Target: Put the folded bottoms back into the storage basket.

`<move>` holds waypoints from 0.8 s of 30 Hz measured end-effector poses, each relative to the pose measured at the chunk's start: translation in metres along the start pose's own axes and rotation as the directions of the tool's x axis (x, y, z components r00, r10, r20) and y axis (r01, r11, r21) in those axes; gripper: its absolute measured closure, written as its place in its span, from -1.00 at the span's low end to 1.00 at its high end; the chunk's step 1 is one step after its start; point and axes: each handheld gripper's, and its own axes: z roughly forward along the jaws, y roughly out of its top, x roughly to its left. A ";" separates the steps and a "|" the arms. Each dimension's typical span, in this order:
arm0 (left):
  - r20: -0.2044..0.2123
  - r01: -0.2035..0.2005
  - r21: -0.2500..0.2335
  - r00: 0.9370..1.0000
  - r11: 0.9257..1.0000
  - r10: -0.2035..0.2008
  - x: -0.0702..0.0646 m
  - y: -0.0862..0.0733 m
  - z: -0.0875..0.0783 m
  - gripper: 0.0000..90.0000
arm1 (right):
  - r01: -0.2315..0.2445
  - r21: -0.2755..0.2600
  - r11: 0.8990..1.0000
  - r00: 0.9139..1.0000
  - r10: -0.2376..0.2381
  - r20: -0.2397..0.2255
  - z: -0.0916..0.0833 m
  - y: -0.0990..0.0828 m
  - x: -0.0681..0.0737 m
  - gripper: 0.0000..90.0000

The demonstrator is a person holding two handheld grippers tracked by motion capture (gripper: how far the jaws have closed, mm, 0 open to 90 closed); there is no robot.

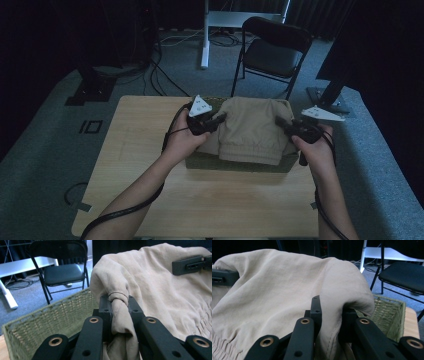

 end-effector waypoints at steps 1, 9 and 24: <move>-0.007 -0.001 -0.004 1.000 1.000 0.001 0.003 0.001 0.002 0.77 | -0.005 -0.004 1.000 1.000 0.005 -0.001 0.002 0.002 -0.002 0.72; -0.029 0.023 -0.009 0.999 1.000 -0.023 0.020 -0.003 0.025 0.77 | -0.026 0.006 1.000 1.000 0.026 0.010 0.031 0.005 -0.017 0.72; -0.076 0.117 -0.028 0.990 0.993 -0.119 0.049 -0.036 0.071 0.77 | -0.032 0.022 0.999 0.999 0.031 0.033 0.081 -0.005 -0.040 0.72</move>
